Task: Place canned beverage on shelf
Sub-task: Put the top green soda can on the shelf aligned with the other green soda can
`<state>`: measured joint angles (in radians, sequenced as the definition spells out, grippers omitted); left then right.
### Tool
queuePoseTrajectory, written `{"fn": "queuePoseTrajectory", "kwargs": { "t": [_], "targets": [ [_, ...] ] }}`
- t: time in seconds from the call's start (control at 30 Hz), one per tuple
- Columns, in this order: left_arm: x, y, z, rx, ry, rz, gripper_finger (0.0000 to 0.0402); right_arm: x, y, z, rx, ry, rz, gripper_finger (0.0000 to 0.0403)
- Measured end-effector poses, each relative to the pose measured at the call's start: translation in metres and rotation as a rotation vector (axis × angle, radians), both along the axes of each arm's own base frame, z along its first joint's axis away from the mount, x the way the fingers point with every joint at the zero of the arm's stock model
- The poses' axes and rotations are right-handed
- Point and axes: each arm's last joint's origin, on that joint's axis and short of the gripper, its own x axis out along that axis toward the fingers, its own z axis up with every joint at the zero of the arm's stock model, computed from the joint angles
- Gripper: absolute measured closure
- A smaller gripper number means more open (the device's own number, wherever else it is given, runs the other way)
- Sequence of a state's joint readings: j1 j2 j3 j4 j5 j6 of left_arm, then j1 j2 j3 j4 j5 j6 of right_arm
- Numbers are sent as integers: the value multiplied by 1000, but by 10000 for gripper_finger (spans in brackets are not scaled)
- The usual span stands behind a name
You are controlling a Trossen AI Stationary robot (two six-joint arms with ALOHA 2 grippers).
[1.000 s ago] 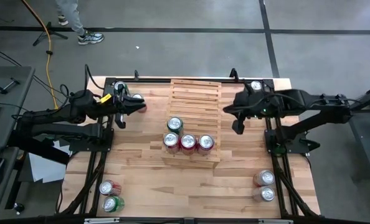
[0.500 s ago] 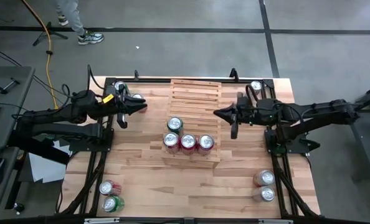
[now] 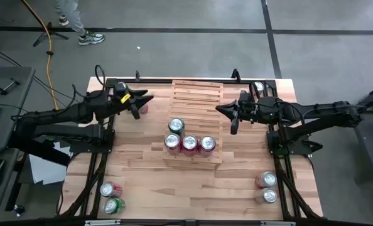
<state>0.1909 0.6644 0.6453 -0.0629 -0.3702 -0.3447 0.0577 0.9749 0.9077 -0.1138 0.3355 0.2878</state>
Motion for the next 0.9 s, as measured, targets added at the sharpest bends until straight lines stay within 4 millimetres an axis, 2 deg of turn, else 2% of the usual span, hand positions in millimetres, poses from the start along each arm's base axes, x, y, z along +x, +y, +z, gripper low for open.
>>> {"fn": "queuePoseTrajectory", "kwargs": {
  "t": [0.2, 0.37, 0.53, 0.73, 0.83, 0.9],
  "targets": [
    [-11, 17, -10, -113, 52, 114, 168, 0, -6, 0, 1, 1, -24, 402],
    [-16, 32, -12, -132, 63, 173, 110, 0, -10, 0, 26, -7, -48, 402],
    [-18, 45, -10, -139, 16, 255, 97, 0, -10, -1, 25, 6, -49, 402],
    [-20, 51, -3, -69, -23, 313, 99, -1, -10, -3, 24, 27, -49, 402],
    [-26, 59, -10, -243, -26, 550, 99, -1, -11, -4, 23, 35, -54, 402],
    [-33, 67, -13, -364, 71, 687, 99, -1, -12, -5, 24, 41, -62, 402]
  ]
}}
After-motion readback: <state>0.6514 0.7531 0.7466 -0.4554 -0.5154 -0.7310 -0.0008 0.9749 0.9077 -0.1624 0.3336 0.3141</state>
